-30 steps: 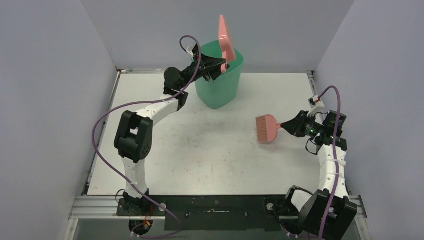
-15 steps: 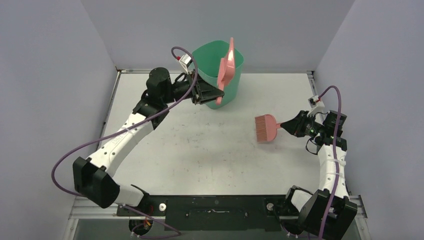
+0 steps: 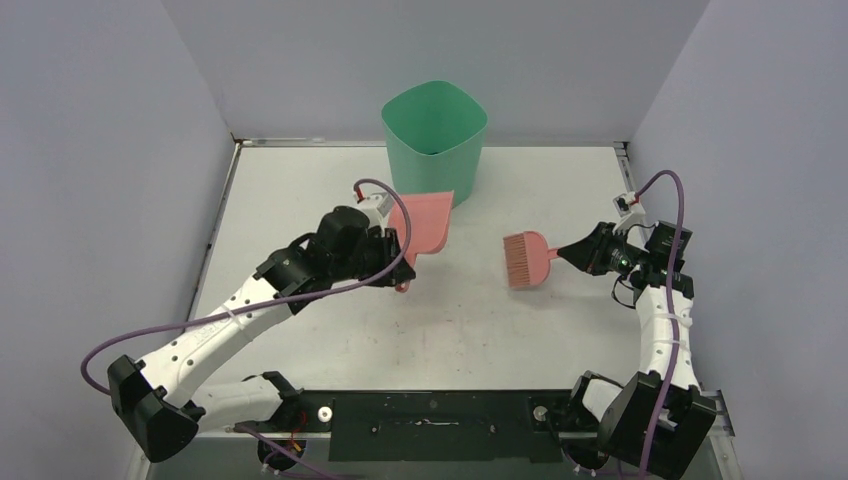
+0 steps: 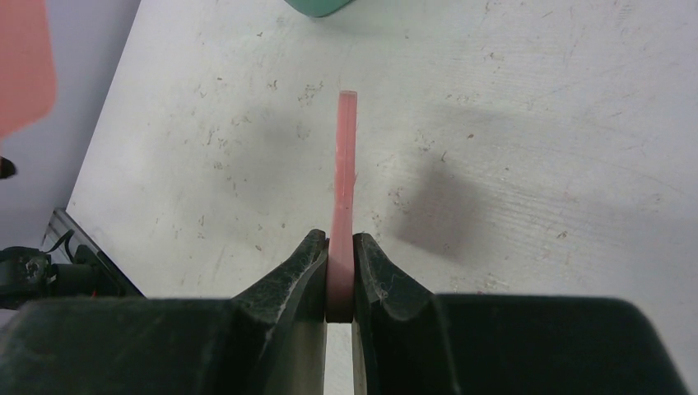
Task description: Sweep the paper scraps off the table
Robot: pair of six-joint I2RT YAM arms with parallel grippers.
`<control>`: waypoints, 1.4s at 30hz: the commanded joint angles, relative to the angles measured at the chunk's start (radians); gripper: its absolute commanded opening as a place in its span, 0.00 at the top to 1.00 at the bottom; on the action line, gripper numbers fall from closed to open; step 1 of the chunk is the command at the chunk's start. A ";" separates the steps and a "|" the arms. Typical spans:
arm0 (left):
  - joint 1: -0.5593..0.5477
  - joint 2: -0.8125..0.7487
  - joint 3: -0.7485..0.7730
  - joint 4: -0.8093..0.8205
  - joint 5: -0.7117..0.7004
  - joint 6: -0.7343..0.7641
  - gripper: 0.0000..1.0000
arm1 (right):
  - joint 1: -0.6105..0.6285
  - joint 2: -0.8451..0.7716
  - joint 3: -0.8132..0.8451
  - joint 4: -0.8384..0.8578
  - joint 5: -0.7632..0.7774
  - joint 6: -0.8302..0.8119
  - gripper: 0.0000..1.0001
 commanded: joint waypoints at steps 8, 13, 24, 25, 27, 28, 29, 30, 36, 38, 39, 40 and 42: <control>-0.065 -0.106 -0.247 -0.134 -0.385 0.058 1.00 | -0.009 0.068 0.031 0.009 -0.123 -0.026 0.93; -0.067 -0.034 -0.286 -0.122 -0.423 0.061 1.00 | -0.009 0.159 0.018 0.025 -0.141 0.027 0.90; -0.075 0.210 -0.221 0.025 -0.395 0.122 0.88 | -0.003 0.420 0.081 -0.131 -0.160 -0.131 0.88; -0.076 0.237 -0.206 0.032 -0.390 0.130 0.87 | -0.003 0.423 0.078 -0.124 -0.149 -0.125 0.87; -0.078 0.298 -0.174 0.042 -0.377 0.141 0.86 | -0.001 0.424 0.074 -0.111 -0.124 -0.114 0.85; -0.079 0.323 -0.160 0.043 -0.370 0.146 0.85 | -0.001 0.421 0.073 -0.104 -0.111 -0.107 0.84; -0.080 0.349 -0.146 0.042 -0.363 0.147 0.85 | -0.001 0.417 0.071 -0.093 -0.094 -0.095 0.83; -0.081 0.370 -0.131 0.036 -0.352 0.145 0.85 | -0.001 0.408 0.068 -0.086 -0.074 -0.089 0.83; -0.106 0.394 -0.095 0.024 -0.342 0.145 0.70 | -0.002 0.312 0.035 -0.026 0.079 -0.061 0.63; -0.107 0.387 -0.088 0.005 -0.346 0.148 0.64 | -0.002 0.290 0.033 -0.016 0.120 -0.051 0.51; -0.107 0.382 -0.084 -0.007 -0.349 0.152 0.63 | -0.002 0.282 0.033 -0.008 0.146 -0.040 0.46; -0.106 0.378 -0.076 -0.021 -0.351 0.154 0.62 | -0.003 0.271 0.031 -0.001 0.173 -0.038 0.43; -0.106 0.364 -0.073 -0.040 -0.354 0.160 0.60 | -0.003 0.252 0.031 0.004 0.228 -0.038 0.35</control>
